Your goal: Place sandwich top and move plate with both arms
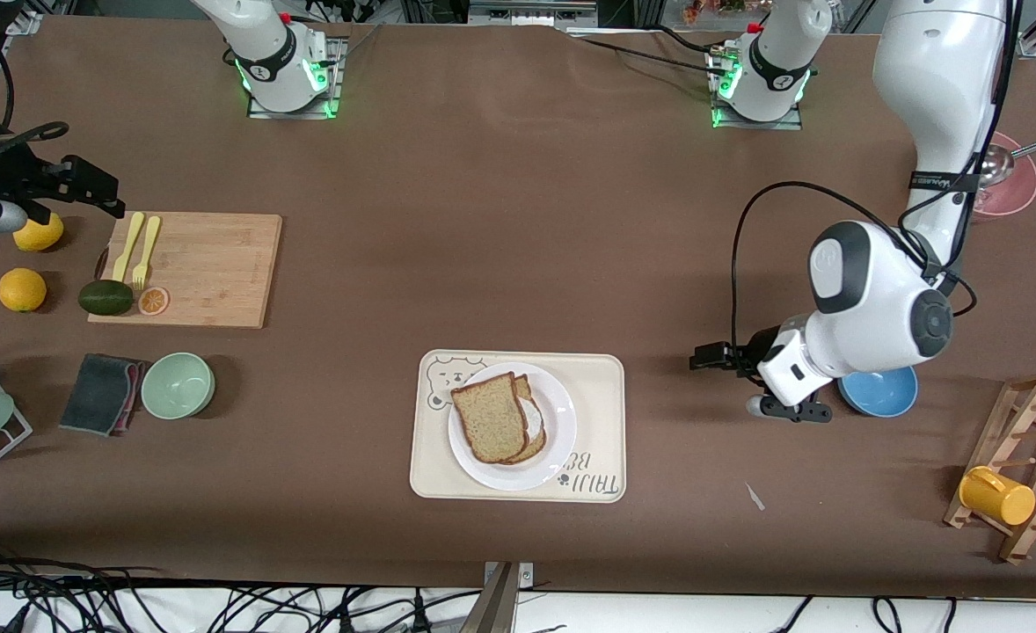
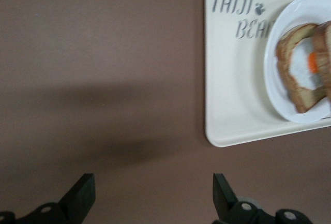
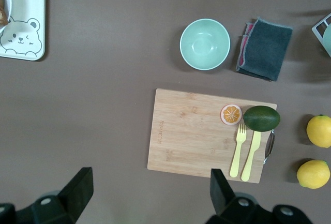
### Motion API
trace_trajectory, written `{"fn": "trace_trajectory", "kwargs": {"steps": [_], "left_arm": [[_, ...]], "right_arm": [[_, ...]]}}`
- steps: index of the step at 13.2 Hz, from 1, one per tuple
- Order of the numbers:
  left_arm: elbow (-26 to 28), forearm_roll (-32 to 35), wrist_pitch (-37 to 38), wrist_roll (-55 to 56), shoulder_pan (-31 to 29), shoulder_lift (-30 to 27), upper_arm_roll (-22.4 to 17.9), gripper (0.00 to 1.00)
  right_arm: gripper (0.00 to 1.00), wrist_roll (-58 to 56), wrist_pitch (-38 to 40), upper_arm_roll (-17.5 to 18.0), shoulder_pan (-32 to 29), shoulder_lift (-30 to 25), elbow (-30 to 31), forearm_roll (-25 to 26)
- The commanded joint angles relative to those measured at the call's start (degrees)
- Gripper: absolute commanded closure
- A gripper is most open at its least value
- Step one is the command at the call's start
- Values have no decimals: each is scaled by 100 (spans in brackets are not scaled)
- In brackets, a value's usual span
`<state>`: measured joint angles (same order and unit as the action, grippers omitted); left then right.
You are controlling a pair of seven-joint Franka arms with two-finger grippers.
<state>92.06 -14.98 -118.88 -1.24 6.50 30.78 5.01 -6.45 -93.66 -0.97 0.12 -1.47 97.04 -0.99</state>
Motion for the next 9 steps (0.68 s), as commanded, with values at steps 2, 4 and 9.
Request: {"fn": "trace_trajectory", "kwargs": {"steps": [2,4,9], "left_arm": [[225,1286,838,291,-35,-634,0,0],[225,1802,1260,282,-44,-801,-1,0],[532,1902,1499,273,-272,-1441,-1,0]], "right_arm": [[0,57,49,61,-74,-90,16,-15],[0,57,76,61,-74,-90,16,-15],[0,57,85,44,-74,-90,16,-15]]}}
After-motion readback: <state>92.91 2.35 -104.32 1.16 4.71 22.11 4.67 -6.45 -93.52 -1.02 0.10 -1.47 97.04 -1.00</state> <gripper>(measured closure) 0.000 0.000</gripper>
